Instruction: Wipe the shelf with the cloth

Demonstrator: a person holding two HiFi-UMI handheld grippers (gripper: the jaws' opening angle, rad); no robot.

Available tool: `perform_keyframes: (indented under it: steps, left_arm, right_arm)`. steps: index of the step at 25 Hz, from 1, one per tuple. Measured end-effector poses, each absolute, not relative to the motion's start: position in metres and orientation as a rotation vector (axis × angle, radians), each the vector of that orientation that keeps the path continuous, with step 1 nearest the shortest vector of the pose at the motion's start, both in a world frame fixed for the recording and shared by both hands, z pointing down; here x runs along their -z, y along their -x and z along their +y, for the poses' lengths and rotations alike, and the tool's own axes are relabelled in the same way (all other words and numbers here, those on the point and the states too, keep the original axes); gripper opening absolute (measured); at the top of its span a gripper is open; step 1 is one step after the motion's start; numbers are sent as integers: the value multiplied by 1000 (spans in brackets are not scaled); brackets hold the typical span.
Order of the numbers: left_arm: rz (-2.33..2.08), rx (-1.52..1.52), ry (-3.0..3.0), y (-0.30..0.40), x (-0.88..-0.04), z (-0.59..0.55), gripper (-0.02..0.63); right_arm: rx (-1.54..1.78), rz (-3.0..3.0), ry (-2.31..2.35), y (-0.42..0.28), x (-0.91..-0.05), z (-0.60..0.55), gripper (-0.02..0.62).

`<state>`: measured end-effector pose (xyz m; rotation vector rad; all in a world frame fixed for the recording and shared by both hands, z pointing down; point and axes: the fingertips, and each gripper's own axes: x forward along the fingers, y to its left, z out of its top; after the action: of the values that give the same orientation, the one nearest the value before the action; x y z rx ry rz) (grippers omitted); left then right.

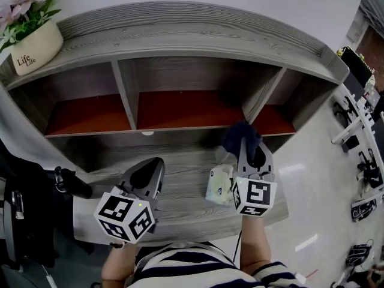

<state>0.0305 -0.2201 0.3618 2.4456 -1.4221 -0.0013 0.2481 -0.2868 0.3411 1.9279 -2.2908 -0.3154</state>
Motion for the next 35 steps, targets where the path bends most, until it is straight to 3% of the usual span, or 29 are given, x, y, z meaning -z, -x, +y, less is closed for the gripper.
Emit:
perform_keyframes:
  steps: [35]
  left_arm:
    - [-1656, -63, -2327, 12, -390, -217, 17]
  right_arm:
    - [-17, -2556, -1674, -195, -370, -234, 44]
